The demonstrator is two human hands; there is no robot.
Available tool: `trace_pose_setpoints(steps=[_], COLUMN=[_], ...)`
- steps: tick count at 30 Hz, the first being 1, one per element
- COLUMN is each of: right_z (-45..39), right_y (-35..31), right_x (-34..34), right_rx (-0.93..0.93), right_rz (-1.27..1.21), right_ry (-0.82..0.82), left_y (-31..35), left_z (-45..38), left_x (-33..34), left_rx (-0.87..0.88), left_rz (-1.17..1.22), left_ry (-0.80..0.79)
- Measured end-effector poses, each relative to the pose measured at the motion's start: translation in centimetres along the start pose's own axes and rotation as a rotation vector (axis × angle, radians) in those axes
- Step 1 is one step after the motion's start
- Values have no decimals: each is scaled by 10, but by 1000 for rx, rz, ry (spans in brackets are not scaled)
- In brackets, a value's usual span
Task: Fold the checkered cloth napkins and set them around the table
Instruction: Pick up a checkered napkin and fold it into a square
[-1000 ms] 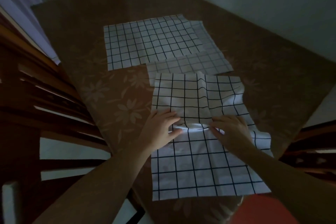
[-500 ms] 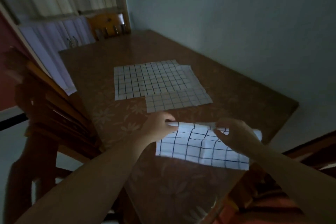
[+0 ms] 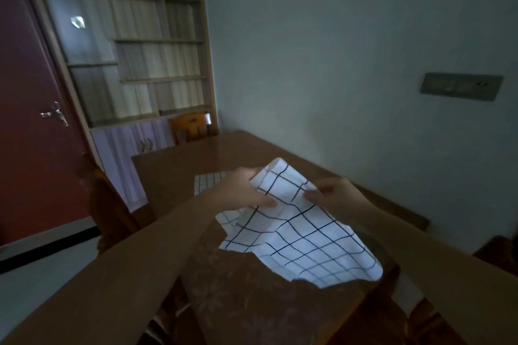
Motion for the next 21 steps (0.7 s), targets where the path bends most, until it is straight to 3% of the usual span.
trace_pose_setpoints(steps=[3,8,16,21], right_z=[5,14,0,-5], right_y=[-16,-55,-81,-85], right_x=[-20,-16,-31,-7], right_rx=[13,-7,13,27], right_rz=[-27,-86,-229,-177], right_ry=[10,-127,95,5], left_y=[1,29,11,-7], left_z=[3,-2,-2,2], left_x=[-19,-25,-70,-95], left_rx=[-30,30,91,118], left_rz=[-53,-90,-163,-118], left_ry=[10,-62,-84,-57])
Point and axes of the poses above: each hand's wrist, its own z-axis away from the middle knuckle, its own x-axis out of the palm, y = z × x, the point moved 10 cm from there along -z, towards the middle knuckle, and after that the axes turned 10 degrees about -z, right-handed, at the moved point
